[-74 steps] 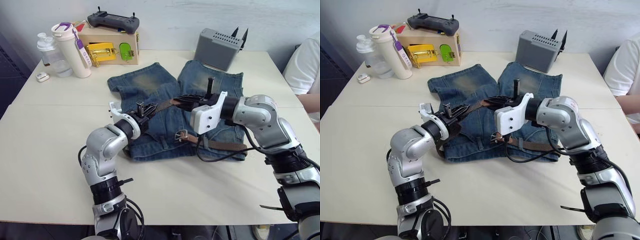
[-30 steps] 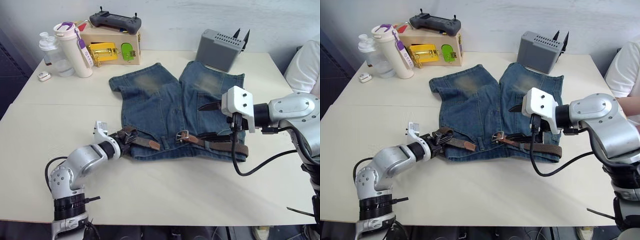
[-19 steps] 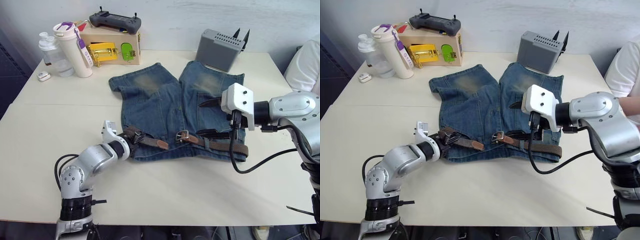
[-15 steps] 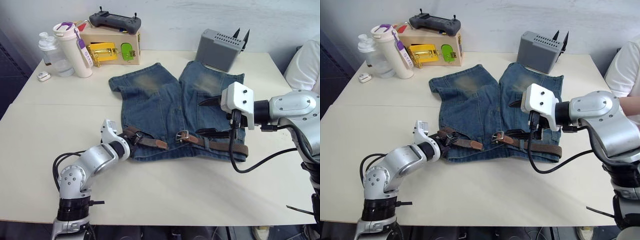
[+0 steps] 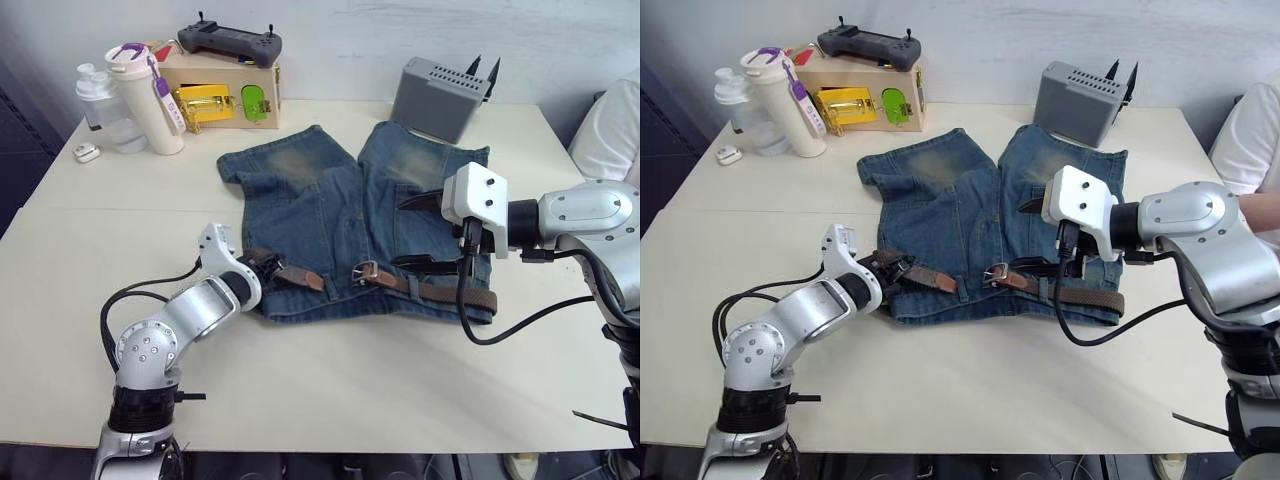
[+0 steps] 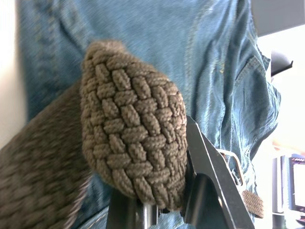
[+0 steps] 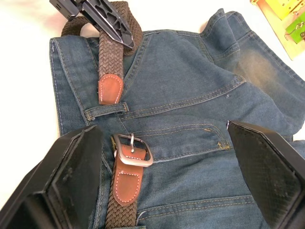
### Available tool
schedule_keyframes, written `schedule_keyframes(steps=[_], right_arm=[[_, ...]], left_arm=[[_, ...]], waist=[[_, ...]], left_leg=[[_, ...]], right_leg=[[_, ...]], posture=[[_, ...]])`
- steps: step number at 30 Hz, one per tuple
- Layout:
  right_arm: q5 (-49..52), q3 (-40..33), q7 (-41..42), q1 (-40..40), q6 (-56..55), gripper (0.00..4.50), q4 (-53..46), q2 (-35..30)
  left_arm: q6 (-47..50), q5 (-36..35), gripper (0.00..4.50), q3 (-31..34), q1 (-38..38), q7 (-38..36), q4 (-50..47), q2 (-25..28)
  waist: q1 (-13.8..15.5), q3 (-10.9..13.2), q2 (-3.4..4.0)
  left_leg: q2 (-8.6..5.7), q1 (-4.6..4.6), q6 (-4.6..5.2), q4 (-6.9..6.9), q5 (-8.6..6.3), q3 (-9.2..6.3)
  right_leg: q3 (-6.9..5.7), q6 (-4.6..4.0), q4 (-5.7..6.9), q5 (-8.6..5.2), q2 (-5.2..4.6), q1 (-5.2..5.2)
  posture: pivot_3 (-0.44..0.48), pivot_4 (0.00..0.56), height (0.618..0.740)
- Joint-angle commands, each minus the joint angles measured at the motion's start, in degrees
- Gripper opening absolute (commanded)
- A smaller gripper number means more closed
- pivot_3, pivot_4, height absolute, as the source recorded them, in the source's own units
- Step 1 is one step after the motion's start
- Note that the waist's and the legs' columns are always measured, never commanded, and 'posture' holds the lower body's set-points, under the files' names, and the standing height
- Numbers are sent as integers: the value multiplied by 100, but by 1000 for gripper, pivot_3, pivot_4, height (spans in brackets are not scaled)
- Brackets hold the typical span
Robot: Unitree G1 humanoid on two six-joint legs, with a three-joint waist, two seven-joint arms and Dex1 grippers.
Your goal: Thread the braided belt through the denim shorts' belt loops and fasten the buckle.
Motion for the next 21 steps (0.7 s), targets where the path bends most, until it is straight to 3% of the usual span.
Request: schedule_keyframes(steps=[1,15,21], right_arm=[[-3,-265,-63,-76,-15,4409,-238,-29],[109,-530,-234,282,424,4409,-831,-201],[-813,-38,-461,972,-484,4409,-1253,-219]], left_arm=[[22,179,0,-184,22,9,-174,-88],[159,339,0,-565,-146,721,712,-1148],[512,370,0,-668,-241,621,1045,-1300]], waist=[[8,0,0],[79,-1,2],[172,-3,4]], left_leg=[[0,0,0,-3,0,0],[-8,-1,7,-18,4,-3],[-16,2,12,-11,6,-7]], right_leg=[[0,0,-3,0,0,0],[-1,11,-28,6,-2,7],[-1,21,-33,14,-8,18]], posture=[[0,150,735],[0,150,735],[0,150,735]])
